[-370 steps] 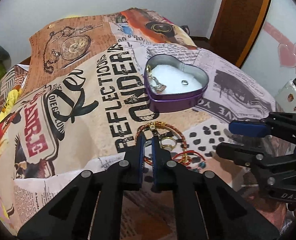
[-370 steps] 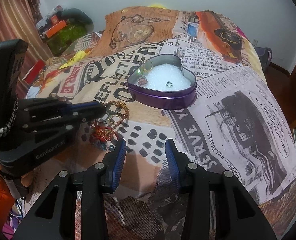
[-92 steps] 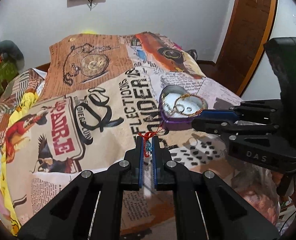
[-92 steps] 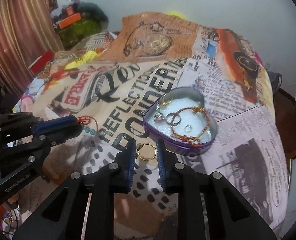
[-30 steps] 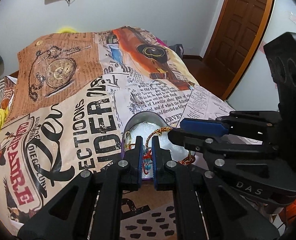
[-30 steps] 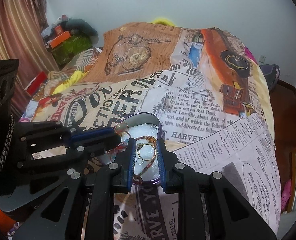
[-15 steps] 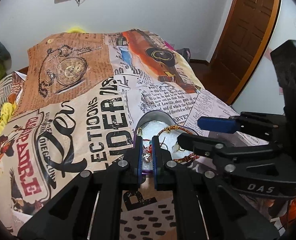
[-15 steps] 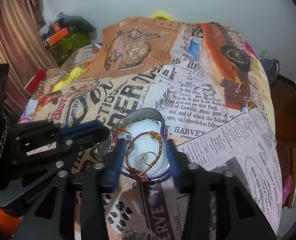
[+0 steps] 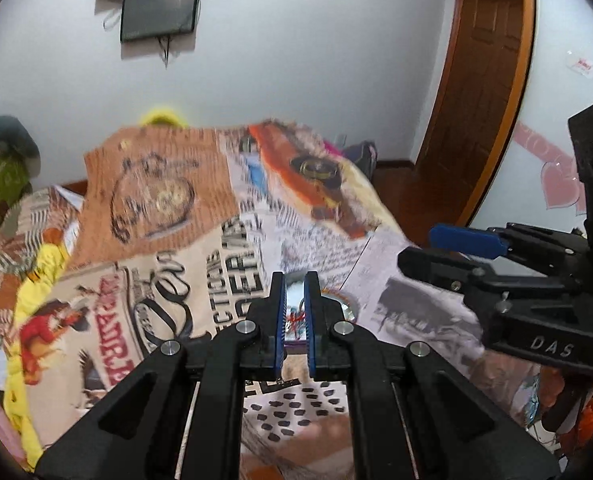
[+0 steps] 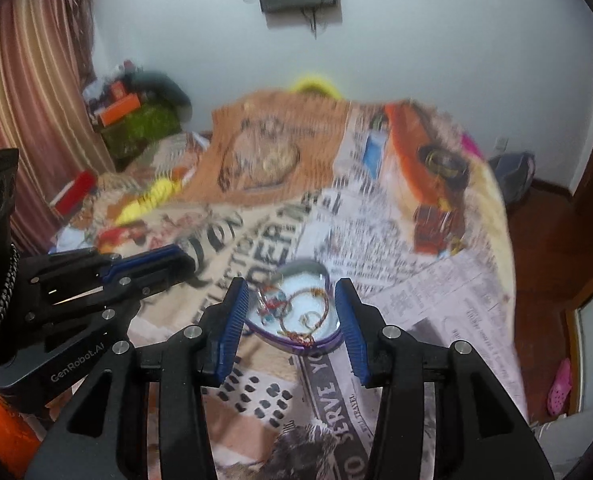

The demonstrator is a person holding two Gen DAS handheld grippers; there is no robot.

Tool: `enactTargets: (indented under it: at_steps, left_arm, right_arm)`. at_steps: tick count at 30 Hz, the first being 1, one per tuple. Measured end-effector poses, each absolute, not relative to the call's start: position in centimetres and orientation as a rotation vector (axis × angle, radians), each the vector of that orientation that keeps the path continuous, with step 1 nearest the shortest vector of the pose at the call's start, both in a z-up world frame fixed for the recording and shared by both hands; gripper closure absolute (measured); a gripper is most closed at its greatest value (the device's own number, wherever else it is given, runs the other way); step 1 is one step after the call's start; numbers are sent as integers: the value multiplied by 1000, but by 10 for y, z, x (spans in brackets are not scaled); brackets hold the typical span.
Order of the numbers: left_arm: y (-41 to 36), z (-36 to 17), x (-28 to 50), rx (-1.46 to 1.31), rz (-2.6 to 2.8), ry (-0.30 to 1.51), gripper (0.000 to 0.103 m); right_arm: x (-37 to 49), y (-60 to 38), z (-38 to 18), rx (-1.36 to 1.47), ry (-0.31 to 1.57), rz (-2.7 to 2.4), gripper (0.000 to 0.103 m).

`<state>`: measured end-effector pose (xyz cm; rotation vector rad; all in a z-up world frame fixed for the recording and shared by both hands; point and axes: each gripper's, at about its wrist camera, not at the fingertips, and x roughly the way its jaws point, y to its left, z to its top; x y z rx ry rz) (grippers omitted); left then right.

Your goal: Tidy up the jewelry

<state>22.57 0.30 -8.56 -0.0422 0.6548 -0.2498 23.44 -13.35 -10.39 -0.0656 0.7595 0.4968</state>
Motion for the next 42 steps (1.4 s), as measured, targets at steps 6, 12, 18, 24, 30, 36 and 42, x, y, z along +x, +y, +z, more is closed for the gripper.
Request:
enactTargets:
  at_steps: [6,12,18,24,30,36,42]
  left_arm:
    - [1,-28,171,-37,-244,489,86]
    - [1,18,102,-28,-174,268,66]
    - [3,27,50,-38,-110,149,34]
    - [4,21,33,-38,-86,106,14]
    - [3,14,28,-41,-60,133,8]
    - [7,11,24,-75,-57,145,5]
    - [7,10,22,-76,-42,151,4]
  right_arm:
    - [178,-142,-39,-61,546,455,62]
    - [108,-158,13,-32,300,419,62]
    - [48,-165,33,-21,127,329,58]
    - [29,-158,25,-41,87,251,23]
    - [22,-158,22,-43,86,189,5]
    - [14,-165,23,-43,100,188,5]
    - [11,-166,22,-46,105,189,4]
